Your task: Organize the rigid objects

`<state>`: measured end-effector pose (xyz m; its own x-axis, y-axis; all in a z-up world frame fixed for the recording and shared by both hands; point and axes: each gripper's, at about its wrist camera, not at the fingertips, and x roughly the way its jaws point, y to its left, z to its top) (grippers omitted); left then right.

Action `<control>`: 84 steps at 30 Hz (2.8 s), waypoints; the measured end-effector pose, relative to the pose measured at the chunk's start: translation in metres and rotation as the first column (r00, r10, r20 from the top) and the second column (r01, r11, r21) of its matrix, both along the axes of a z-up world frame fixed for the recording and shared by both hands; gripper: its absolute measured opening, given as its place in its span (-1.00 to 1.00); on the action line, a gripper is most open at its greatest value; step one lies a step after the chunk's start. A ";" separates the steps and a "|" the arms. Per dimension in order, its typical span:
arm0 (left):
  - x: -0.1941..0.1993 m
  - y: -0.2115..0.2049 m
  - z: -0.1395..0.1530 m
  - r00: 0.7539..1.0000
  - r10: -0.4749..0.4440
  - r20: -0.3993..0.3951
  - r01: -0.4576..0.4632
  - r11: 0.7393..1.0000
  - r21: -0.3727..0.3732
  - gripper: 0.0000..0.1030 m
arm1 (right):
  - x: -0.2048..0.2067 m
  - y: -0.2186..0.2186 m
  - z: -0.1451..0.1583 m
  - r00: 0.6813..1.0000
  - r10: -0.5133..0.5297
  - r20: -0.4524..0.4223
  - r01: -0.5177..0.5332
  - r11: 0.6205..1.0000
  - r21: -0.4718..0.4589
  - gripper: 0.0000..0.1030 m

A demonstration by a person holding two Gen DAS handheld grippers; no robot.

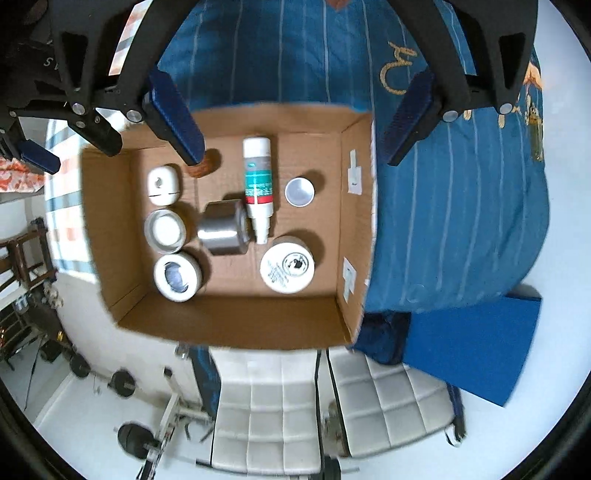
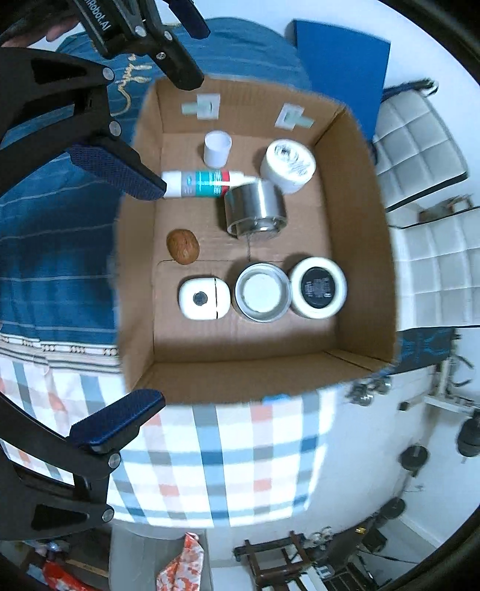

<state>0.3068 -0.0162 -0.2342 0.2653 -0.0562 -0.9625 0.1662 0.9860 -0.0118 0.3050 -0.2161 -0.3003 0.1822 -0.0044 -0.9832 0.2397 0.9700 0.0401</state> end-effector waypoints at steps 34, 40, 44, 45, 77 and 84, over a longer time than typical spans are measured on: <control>-0.189 0.026 0.216 0.919 0.000 0.394 0.046 0.993 -0.108 0.90 | -0.207 0.007 0.248 0.922 0.000 0.386 0.023 0.998 -0.053 1.00; -0.193 0.027 0.216 0.920 0.002 0.392 0.043 0.993 -0.107 0.90 | -0.215 0.008 0.261 0.910 -0.006 0.414 0.038 0.997 -0.070 1.00; -0.194 0.028 0.215 0.919 0.004 0.395 0.041 0.994 -0.105 0.90 | -0.221 0.010 0.267 0.904 -0.008 0.428 0.045 0.996 -0.078 1.00; -0.196 0.028 0.216 0.919 0.003 0.395 0.042 0.993 -0.106 0.90 | -0.221 0.010 0.267 0.903 -0.007 0.429 0.046 0.996 -0.082 1.00; -0.196 0.025 0.216 0.908 -0.007 0.418 0.059 0.992 -0.110 0.90 | -0.229 0.010 0.272 0.883 -0.036 0.467 0.107 0.986 -0.126 1.00; -0.196 0.024 0.216 0.910 -0.007 0.415 0.058 0.992 -0.110 0.90 | -0.228 0.010 0.271 0.884 -0.031 0.467 0.101 0.987 -0.125 1.00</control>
<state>0.1112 0.0080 -0.0186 0.6337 -0.1777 -0.7529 0.2137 0.9756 -0.0504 0.0766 -0.2057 -0.0290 0.6099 -0.1651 -0.7751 0.2913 0.9563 0.0256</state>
